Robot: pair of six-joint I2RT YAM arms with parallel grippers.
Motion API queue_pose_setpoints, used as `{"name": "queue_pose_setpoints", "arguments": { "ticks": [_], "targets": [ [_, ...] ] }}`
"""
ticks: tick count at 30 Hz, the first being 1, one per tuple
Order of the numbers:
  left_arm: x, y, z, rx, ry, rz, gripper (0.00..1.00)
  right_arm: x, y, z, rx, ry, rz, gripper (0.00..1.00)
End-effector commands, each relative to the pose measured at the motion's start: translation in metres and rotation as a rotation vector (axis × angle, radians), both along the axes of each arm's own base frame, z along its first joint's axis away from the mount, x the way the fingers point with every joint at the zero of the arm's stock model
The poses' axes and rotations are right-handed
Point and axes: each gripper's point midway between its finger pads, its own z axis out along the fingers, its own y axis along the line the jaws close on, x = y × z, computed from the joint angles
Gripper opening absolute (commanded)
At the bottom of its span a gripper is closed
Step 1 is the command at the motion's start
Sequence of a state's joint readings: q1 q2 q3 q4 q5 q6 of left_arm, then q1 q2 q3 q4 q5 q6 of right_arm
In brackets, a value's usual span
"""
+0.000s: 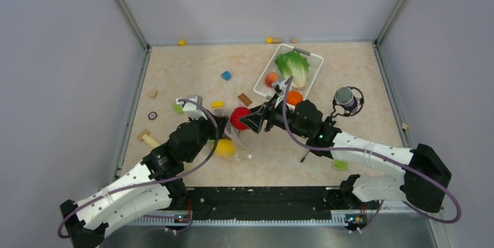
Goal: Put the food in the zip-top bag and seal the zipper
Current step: Place the fake fruit in the zipper food storage bag.
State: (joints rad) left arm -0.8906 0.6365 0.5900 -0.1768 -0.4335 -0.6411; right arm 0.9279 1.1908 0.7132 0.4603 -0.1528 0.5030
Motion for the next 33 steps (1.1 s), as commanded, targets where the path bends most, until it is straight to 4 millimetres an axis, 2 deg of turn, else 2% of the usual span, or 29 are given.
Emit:
{"name": "queue_pose_setpoints", "arguments": {
  "ticks": [1, 5, 8, 16, 18, 21, 24, 29, 33],
  "targets": [
    [-0.001, -0.002, 0.016, -0.074, -0.042, -0.009, 0.0, 0.009, 0.003, 0.012, 0.059, -0.023, -0.091, 0.28],
    [-0.004, -0.001, 0.021, -0.1, -0.052, -0.018, 0.0, 0.007, 0.01, 0.009, 0.013, -0.027, -0.101, 0.3],
    [-0.006, 0.002, 0.024, -0.117, -0.065, -0.017, 0.0, 0.01, 0.01, 0.003, -0.027, -0.031, -0.142, 0.35],
    [-0.007, 0.008, 0.028, -0.139, -0.083, 0.002, 0.0, 0.001, 0.015, 0.004, -0.022, -0.04, -0.102, 0.7],
    [-0.007, 0.008, 0.028, -0.139, -0.081, 0.002, 0.0, -0.002, 0.017, 0.006, -0.015, -0.041, -0.084, 0.75],
    [-0.008, 0.007, 0.028, -0.141, -0.079, -0.003, 0.0, -0.004, 0.018, 0.009, 0.002, -0.048, -0.072, 0.88],
    [-0.008, 0.007, 0.028, -0.141, -0.079, -0.003, 0.0, -0.007, 0.018, 0.011, 0.008, -0.052, -0.06, 0.93],
    [-0.007, 0.009, 0.027, -0.138, -0.08, 0.01, 0.0, -0.011, 0.015, 0.016, 0.032, -0.067, -0.047, 0.95],
    [-0.006, 0.012, 0.027, -0.136, -0.08, 0.024, 0.0, -0.015, 0.012, 0.029, 0.061, -0.091, -0.035, 0.96]
  ]
}}
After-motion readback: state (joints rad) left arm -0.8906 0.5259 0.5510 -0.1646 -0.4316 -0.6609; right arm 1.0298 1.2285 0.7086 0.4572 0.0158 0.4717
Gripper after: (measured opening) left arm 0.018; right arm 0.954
